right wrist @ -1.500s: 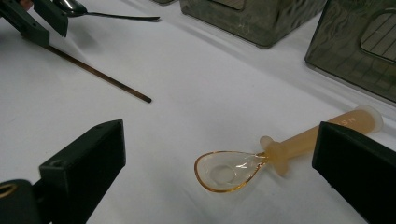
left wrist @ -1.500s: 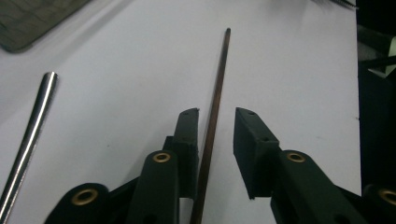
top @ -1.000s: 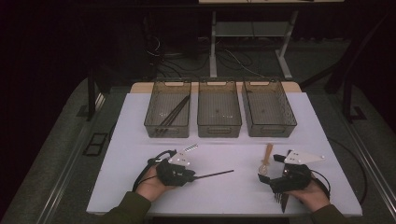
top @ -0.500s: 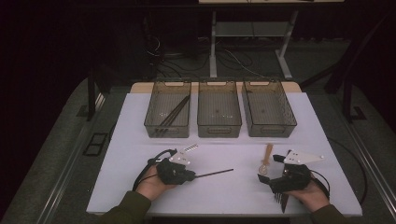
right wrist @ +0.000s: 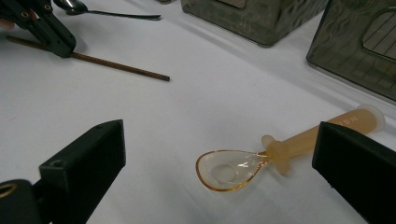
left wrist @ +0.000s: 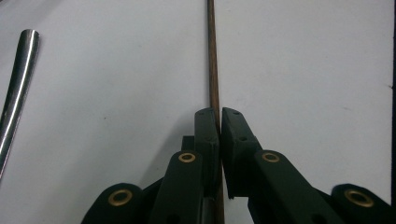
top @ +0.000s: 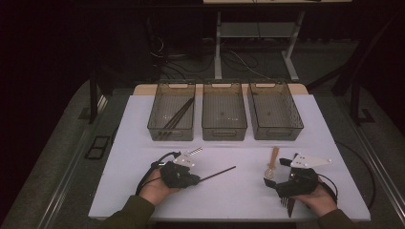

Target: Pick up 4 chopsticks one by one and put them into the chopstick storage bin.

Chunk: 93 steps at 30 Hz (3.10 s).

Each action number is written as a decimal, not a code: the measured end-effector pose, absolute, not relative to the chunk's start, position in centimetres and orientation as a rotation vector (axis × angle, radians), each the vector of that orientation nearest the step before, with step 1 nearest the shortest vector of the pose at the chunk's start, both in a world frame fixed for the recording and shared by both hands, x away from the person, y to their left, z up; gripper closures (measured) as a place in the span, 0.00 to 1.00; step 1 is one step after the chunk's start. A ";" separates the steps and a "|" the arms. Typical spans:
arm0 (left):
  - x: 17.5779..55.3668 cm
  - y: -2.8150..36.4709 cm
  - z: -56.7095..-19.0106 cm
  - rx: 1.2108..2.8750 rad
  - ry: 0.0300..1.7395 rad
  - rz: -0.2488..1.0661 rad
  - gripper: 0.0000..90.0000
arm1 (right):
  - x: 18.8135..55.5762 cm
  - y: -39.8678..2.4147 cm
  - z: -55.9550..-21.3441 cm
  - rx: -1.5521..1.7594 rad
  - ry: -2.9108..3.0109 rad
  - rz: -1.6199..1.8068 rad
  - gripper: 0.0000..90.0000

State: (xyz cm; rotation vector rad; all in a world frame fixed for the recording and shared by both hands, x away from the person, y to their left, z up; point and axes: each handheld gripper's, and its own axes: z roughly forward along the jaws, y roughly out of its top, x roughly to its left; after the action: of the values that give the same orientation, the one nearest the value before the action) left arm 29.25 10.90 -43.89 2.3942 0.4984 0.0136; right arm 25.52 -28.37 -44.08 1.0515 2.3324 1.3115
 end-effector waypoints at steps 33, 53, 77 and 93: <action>30.1 15.0 -40.2 2.238 0.669 0.072 0.96 | 25.5 -28.3 -44.0 1.048 2.336 1.317 0.03; 31.4 16.7 -37.5 2.130 0.718 0.178 0.96 | 25.6 -28.3 -44.1 1.050 2.339 1.314 0.03; 37.0 17.3 -34.7 1.991 0.850 0.333 0.96 | 25.6 -28.5 -44.2 1.079 2.333 1.319 0.03; 42.7 17.7 -33.5 1.924 0.946 0.432 0.95 | 25.6 -28.5 -44.2 1.076 2.325 1.327 0.03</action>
State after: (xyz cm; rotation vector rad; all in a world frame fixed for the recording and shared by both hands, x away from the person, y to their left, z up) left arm 42.74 17.70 -33.51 1.9240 0.9462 0.4322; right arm 25.57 -28.51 -44.20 1.0755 2.3251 1.3270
